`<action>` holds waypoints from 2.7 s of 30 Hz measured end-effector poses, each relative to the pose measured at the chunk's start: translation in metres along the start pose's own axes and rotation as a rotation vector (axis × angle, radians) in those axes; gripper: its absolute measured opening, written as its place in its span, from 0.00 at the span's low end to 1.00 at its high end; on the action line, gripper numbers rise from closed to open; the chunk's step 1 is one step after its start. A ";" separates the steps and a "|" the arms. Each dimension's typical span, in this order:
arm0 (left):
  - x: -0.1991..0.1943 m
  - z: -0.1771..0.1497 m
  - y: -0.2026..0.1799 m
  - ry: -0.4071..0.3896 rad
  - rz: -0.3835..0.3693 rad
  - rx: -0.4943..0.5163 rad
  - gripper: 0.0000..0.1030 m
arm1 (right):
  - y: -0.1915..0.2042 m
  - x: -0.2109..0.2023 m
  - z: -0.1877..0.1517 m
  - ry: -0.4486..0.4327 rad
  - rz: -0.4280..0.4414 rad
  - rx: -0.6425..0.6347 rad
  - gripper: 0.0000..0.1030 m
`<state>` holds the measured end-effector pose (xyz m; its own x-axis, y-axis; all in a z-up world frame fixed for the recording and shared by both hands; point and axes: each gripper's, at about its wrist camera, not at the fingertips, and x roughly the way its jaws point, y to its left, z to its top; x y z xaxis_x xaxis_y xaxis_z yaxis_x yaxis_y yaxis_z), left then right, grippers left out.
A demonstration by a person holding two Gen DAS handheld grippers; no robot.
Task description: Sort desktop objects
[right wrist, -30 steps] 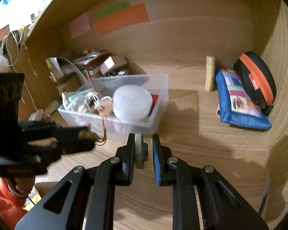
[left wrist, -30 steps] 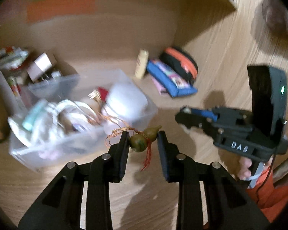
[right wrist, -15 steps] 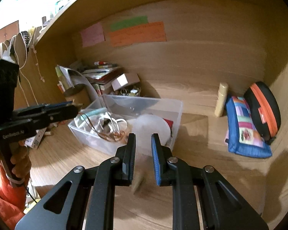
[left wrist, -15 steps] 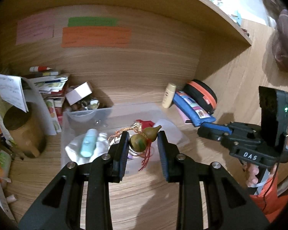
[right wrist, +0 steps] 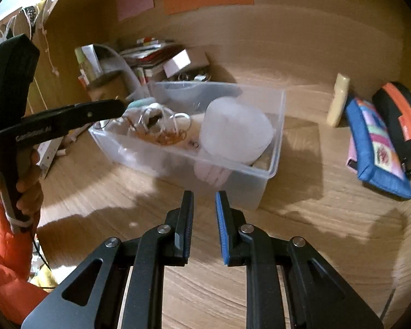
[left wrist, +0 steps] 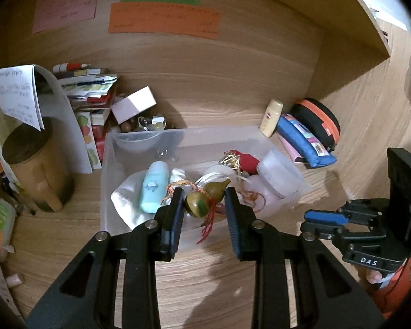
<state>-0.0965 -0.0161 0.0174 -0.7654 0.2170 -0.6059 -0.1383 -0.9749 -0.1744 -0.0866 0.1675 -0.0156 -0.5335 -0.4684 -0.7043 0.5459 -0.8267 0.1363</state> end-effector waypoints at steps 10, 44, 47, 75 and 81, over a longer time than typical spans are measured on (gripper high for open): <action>0.003 -0.001 0.003 0.001 0.008 -0.017 0.29 | 0.000 -0.006 -0.009 0.037 0.085 -0.085 0.34; 0.036 -0.004 0.000 0.103 0.057 0.071 0.29 | 0.038 -0.033 -0.068 0.163 0.062 -0.115 0.37; 0.036 -0.006 0.001 0.096 0.056 0.079 0.29 | 0.051 -0.039 -0.085 0.177 0.063 -0.113 0.37; 0.034 -0.002 0.009 0.110 0.054 0.094 0.60 | 0.087 -0.029 -0.121 0.233 -0.088 -0.154 0.30; 0.027 -0.005 0.007 0.124 0.013 0.115 0.82 | 0.075 -0.036 -0.097 0.154 -0.106 -0.125 0.30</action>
<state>-0.1149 -0.0164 -0.0043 -0.6852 0.2019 -0.6998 -0.2053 -0.9754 -0.0804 0.0358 0.1526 -0.0473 -0.4924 -0.3194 -0.8096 0.5726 -0.8194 -0.0250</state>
